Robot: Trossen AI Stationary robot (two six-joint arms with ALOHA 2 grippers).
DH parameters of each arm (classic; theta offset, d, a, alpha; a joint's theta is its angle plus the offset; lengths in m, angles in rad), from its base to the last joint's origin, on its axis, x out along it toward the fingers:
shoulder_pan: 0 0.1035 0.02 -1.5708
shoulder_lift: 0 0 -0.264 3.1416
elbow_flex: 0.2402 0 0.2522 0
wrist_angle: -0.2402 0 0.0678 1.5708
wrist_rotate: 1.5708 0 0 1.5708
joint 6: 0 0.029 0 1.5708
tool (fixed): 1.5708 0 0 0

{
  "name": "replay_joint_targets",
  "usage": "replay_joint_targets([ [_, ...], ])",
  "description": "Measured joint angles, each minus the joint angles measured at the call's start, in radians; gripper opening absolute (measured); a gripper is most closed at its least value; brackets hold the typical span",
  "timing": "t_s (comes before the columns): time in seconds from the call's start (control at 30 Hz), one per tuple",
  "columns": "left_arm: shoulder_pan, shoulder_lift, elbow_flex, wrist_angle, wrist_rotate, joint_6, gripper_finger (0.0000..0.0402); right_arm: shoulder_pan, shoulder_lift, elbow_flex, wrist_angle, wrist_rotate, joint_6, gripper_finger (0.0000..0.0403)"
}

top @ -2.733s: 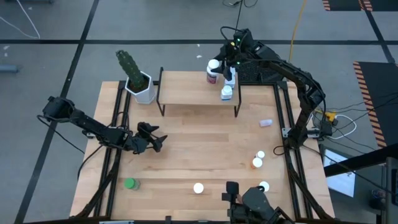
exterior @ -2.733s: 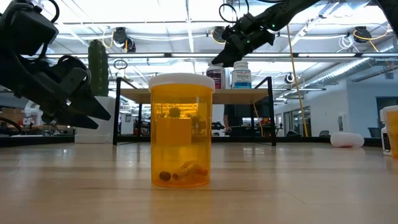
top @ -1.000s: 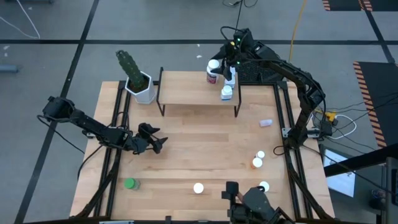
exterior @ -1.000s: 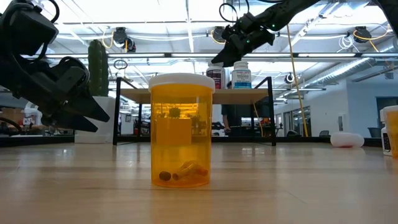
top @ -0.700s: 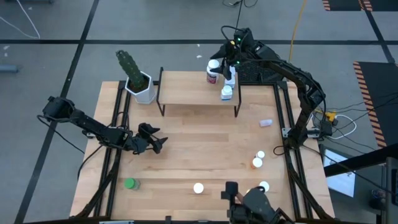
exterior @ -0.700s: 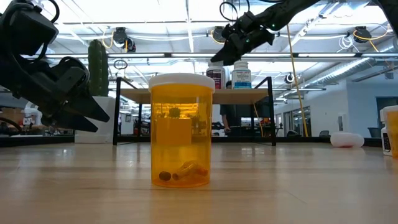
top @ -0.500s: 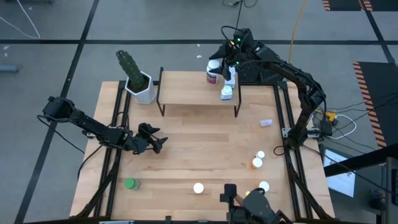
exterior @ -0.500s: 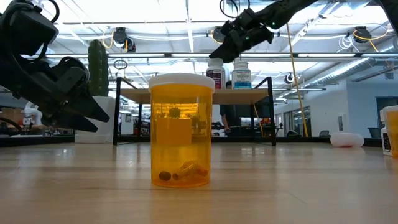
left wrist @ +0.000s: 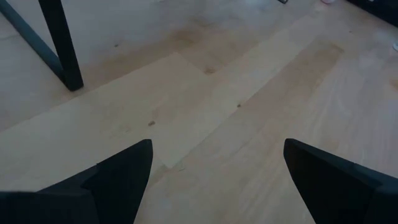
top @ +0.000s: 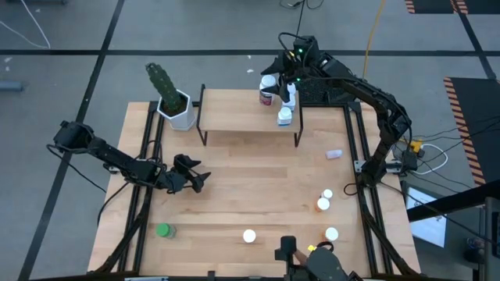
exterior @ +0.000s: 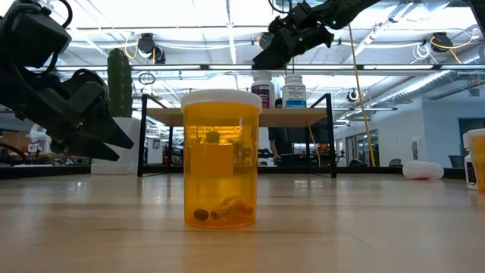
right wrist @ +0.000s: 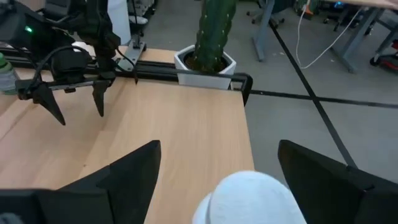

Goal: Pick and place medicine bottles onto shelf by color
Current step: Adjust the white and blue pill bottle on the shelf

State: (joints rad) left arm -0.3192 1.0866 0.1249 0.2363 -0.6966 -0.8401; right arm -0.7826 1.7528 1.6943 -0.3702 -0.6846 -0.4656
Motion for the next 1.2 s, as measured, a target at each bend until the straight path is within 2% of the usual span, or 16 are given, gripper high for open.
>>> replay_joint_targets([
  [0.47, 0.0, 0.0, 0.0, 0.0, 0.0, -0.009, 0.0365, 0.034, -0.078, 0.0, -0.001, 0.002, 0.008, 0.032],
  [1.2, 0.0, 0.0, 0.0, 0.0, 0.007, -0.021, 0.0365, 0.216, -0.237, 0.0, 0.051, 0.008, 0.007, 0.032],
])
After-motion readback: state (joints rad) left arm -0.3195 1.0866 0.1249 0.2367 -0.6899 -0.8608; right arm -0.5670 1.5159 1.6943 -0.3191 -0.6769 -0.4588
